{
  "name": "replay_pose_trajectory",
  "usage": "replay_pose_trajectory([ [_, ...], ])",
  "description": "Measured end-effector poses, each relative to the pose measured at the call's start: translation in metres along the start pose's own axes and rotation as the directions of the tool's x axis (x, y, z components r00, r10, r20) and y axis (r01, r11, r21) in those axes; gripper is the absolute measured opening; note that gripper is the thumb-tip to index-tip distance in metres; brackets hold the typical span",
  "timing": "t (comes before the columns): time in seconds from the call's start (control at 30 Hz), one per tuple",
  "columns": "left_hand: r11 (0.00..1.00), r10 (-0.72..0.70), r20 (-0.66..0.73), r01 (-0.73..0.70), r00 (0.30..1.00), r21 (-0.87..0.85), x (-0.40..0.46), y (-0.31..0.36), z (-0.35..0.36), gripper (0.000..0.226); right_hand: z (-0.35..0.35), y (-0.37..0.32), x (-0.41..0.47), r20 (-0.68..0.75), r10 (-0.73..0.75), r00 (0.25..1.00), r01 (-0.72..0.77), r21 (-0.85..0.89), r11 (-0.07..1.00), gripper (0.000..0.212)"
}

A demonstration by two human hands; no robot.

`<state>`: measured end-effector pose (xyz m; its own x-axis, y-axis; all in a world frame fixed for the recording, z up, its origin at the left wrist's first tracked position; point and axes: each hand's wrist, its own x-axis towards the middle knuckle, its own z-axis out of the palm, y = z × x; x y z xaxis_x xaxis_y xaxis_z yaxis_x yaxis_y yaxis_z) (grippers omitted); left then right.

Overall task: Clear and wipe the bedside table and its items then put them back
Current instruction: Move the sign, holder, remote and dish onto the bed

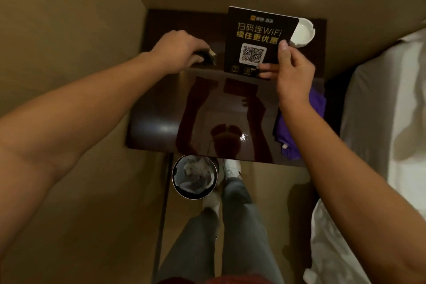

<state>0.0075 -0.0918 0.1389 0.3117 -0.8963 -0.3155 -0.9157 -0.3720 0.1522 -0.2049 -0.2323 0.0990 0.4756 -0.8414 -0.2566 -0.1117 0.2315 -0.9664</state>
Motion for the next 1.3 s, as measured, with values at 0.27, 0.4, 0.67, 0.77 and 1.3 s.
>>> replay_pose_trajectory([
  [0.27,0.993,0.119,0.019,-0.119,0.993,-0.021,-0.017,0.046,0.009,0.038,-0.047,0.003,-0.066,-0.158,-0.068,0.985,0.057,-0.07,0.996,0.023],
  [0.4,0.972,0.233,0.038,-0.234,0.972,0.019,-0.016,0.072,0.014,0.038,-0.08,0.01,-0.098,-0.247,-0.055,0.967,0.035,-0.082,0.996,0.027],
  [0.67,0.92,0.39,0.091,-0.393,0.916,0.008,-0.026,0.166,0.037,0.04,-0.161,0.027,-0.164,-0.412,-0.034,0.911,0.011,-0.058,0.998,0.019],
  [0.77,0.889,0.454,0.107,-0.457,0.885,0.012,-0.028,0.208,0.044,0.04,-0.195,0.03,-0.192,-0.491,-0.033,0.87,-0.001,-0.069,0.998,0.017],
  [1.3,0.666,0.705,0.236,-0.738,0.669,0.103,-0.088,0.515,0.099,0.035,-0.42,0.08,-0.376,-0.765,0.033,0.644,0.004,0.047,0.999,0.023],
])
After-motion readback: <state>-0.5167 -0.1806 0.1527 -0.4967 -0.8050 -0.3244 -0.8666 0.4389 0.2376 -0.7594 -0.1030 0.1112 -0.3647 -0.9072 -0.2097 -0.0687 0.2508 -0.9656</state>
